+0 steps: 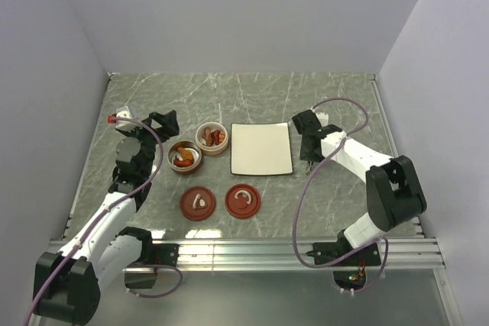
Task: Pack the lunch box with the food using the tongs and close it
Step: Put down the clamp, then pick up the lid of the lunch box with the left arm
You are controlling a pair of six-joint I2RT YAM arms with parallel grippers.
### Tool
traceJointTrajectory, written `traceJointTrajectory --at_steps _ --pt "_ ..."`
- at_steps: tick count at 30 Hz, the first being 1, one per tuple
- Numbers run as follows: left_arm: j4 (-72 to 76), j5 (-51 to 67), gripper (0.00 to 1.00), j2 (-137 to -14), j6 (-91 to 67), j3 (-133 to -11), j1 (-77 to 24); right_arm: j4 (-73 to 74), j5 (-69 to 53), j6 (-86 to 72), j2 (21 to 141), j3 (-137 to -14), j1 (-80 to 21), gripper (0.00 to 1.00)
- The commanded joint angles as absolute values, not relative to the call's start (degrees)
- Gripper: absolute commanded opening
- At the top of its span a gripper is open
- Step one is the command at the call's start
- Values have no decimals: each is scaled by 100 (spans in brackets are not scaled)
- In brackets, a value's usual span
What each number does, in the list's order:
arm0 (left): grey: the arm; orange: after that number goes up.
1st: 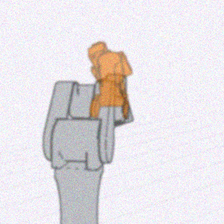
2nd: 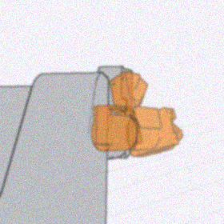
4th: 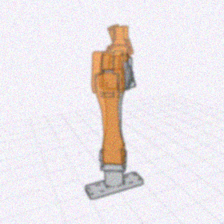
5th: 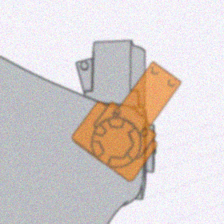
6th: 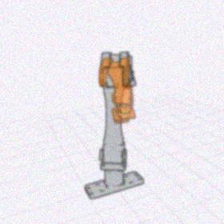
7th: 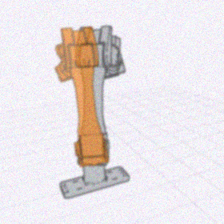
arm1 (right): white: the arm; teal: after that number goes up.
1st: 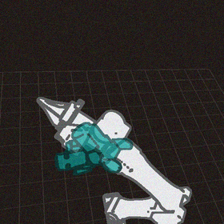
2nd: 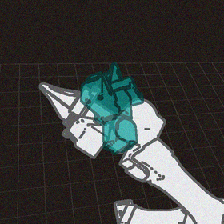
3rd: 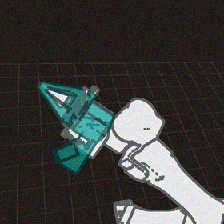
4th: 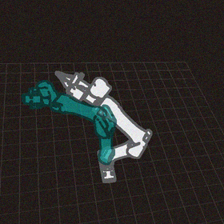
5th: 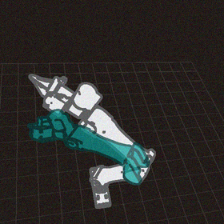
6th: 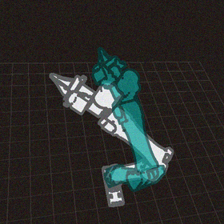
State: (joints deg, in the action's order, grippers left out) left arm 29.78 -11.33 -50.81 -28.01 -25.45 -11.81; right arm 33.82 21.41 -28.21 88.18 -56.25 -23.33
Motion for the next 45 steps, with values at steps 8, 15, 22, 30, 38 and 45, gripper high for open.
traceJointTrajectory --at_steps 8,15,22,30,38,45 --pt "3252 -1019 100 -5106 -2848 -2540 -1160 3076 2162 -2496 9368 -5800 -1969 35" --pt "3252 -1055 99 -5115 -2848 -2540 -1143 3067 2083 -2505 9668 -5898 -1969 54" --pt "3243 -1055 99 -5115 -2848 -2549 -1151 3120 2136 -2531 9212 -5766 -1969 82" --pt "3269 -1072 99 -5115 -2856 -2540 -1151 3340 2250 -2514 7912 -5608 -2065 88" --pt "3296 -1020 99 -5159 -2839 -2540 -1143 2480 1645 -2084 5952 -5564 -2268 89" --pt "2998 -1090 99 -5265 -2953 -2724 -1160 767 19 -1521 5431 -4861 -2268 91"
